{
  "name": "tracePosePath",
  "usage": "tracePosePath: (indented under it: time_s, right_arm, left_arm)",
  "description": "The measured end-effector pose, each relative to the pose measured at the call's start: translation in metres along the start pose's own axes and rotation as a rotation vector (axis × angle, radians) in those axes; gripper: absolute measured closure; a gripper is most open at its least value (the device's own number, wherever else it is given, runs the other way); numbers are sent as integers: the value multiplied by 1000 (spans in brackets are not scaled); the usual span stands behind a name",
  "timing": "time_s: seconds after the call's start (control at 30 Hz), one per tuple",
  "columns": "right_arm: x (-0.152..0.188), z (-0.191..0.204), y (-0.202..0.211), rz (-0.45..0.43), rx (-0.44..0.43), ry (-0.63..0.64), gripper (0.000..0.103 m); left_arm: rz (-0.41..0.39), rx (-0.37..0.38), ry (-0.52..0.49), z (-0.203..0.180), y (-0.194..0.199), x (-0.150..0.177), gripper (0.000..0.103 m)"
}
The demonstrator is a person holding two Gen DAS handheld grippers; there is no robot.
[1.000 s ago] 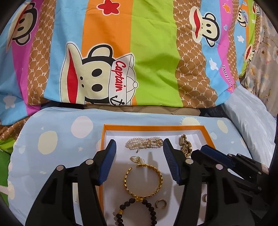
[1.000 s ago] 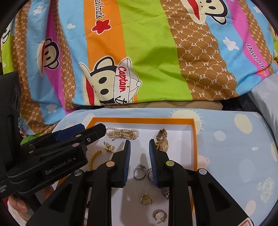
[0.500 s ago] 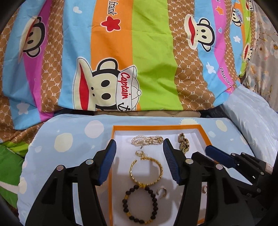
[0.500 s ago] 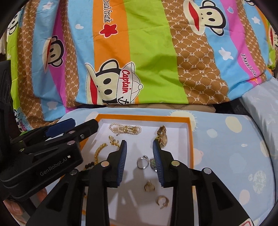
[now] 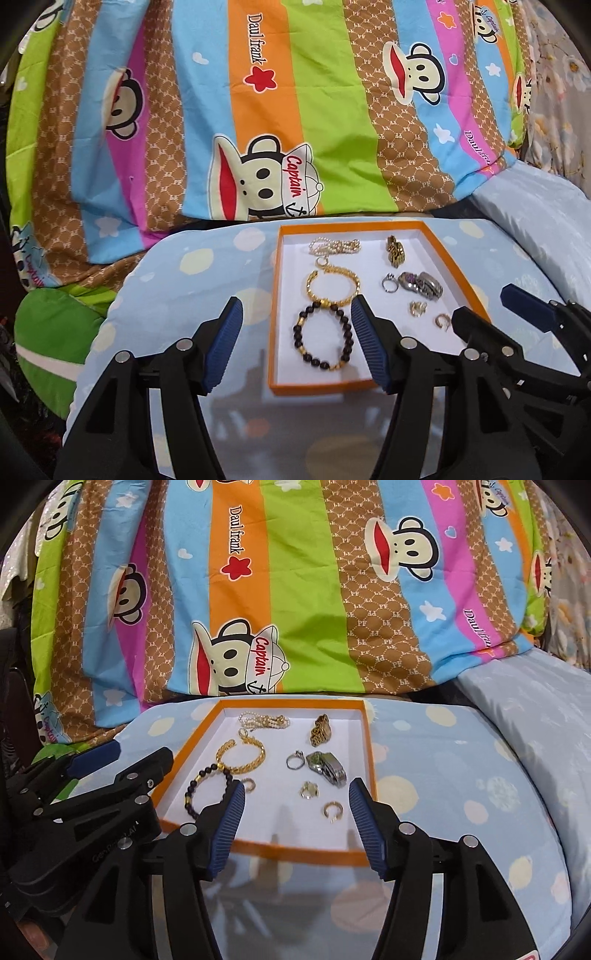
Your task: Organize jewelry
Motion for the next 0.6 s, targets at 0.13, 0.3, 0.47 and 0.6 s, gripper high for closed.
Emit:
tracePosePath:
  time_s: [0.13, 0.3, 0.47, 0.6]
  right_arm:
    - [17, -6, 12, -7, 27, -20, 35]
    - [37, -13, 24, -18, 50, -42, 28]
    - [54, -12, 35, -22, 80, -25, 26]
    - [60, -14, 46, -44, 86, -50, 20]
  left_arm:
    - [-8, -28, 13, 3, 13, 18, 24]
    - [-12, -30, 48, 6, 24, 41, 12]
    - [-3, -63, 35, 3, 34, 62, 9]
    - [1, -78, 73, 5, 42, 77, 9]
Point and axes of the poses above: each gripper's, at about its wrist camera, not at the fingertips, and y roughly against the way its jaws point, z to its left, x to its underside, the point moved 4 cm from there along -y, roughly the way its jaws point, and after that the axes turned 5 degrees about x, right-handed, at the moved point
